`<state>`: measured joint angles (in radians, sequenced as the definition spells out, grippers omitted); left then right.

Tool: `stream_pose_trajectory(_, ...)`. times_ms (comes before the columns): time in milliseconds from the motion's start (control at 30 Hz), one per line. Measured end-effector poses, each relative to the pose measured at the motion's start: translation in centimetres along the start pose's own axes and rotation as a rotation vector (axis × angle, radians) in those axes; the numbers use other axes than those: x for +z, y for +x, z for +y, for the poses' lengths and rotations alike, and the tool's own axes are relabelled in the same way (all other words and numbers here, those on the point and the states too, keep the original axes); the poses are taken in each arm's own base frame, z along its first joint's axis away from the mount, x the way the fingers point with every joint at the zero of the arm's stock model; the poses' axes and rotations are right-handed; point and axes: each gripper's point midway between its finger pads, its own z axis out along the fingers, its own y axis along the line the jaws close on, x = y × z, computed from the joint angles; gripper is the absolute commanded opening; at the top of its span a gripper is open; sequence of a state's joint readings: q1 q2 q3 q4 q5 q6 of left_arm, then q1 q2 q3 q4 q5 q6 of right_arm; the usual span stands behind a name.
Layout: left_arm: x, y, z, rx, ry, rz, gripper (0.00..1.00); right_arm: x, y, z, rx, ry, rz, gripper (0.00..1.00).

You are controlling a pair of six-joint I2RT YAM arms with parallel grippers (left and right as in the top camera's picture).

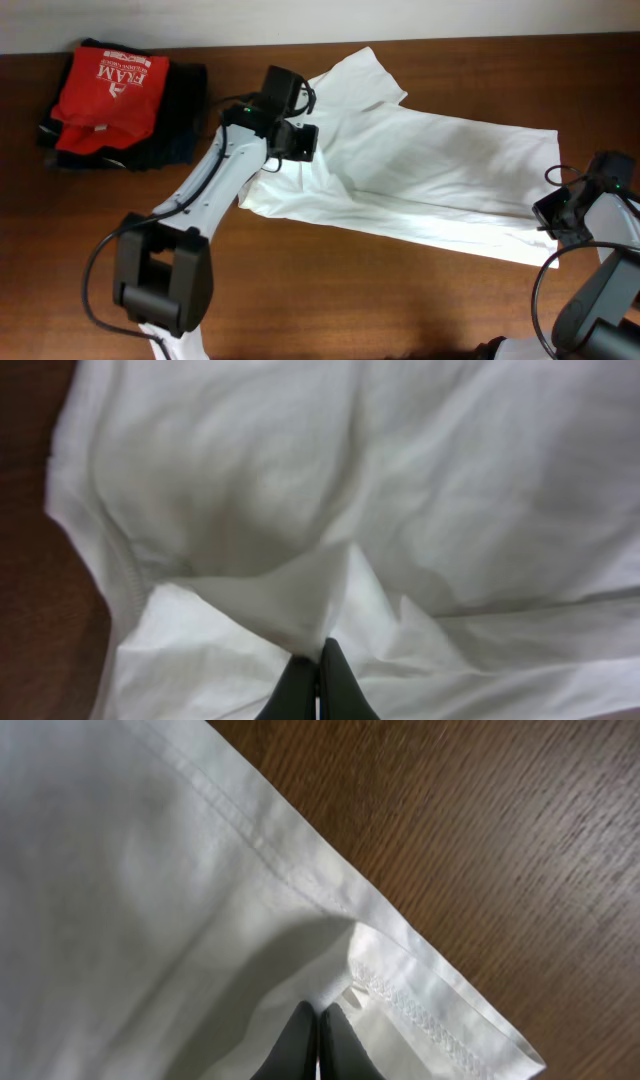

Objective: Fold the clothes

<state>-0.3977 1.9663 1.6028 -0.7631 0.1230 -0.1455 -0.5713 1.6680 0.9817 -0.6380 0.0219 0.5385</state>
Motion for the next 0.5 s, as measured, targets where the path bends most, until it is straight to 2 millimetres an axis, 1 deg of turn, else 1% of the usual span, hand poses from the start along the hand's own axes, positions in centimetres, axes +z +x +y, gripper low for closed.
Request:
stream_pose_trajectory(33,0.6,0.1,0.1,0.008,-0.009,0.006,0.01,0.0,-0.2,0.1,0.0,-0.004,-0.006,0.05)
stream_pose_trajectory(67,0.9,0.0,0.3,0.011,-0.022,0.003,0.0,0.0,-0.2,0.1,-0.001,-0.004,-0.007,0.13)
stream_pose_trajectory(100,0.9,-0.2,0.4,0.015,-0.028,-0.005,0.08,0.0,-0.4,0.2,-0.001,-0.01,-0.017,0.22)
stream_pose_trajectory(167,0.9,-0.9,1.0,0.027,-0.064,-0.035,0.64,0.0,-1.1,0.6,-0.001,-0.025,-0.043,0.51)
stream_pose_trajectory(200,0.8,-1.4,1.3,0.029,-0.083,-0.057,0.87,-0.1,-1.5,1.2,-0.009,-0.051,-0.057,0.74)
stream_pose_trajectory(233,0.6,-1.8,1.5,0.03,-0.098,-0.067,0.97,-0.3,-1.5,2.0,-0.042,-0.093,-0.048,0.84)
stream_pose_trajectory(267,-0.5,-2.9,1.7,0.036,-0.124,-0.087,0.99,-0.8,-1.5,3.0,-0.078,-0.136,-0.033,0.86)
stream_pose_trajectory(300,-2.2,-4.3,1.6,0.037,-0.132,-0.101,0.99,-1.9,-1.7,3.7,-0.107,-0.16,-0.005,0.86)
stream_pose_trajectory(333,-3.7,-5.7,1.4,0.036,-0.135,-0.134,0.85,-2.7,-1.7,4.1,-0.117,-0.167,0.011,0.85)
stream_pose_trajectory(367,-5.8,-6.8,1.4,0.029,-0.139,-0.149,0.05,-3.9,-1.4,4.2,-0.127,-0.165,0.052,0.64)
stream_pose_trajectory(400,-8.3,-7.8,1.7,0.002,-0.146,-0.173,0.01,-5.1,-0.7,4.0,-0.136,-0.154,0.099,0.26)
stream_pose_trajectory(433,-9.4,-7.4,2.4,-0.04,-0.155,-0.155,0.01,-5.3,0.6,3.3,-0.13,-0.127,0.154,0.1)
stream_pose_trajectory(467,-9.3,-5.1,3.4,-0.086,-0.173,-0.063,0.01,-5.3,2.2,2.3,-0.129,-0.091,0.22,0.04)
stream_pose_trajectory(500,-8.7,-3.2,4.4,-0.125,-0.191,0.014,0.01,-4.6,3.8,1.2,-0.129,-0.059,0.271,0.04)
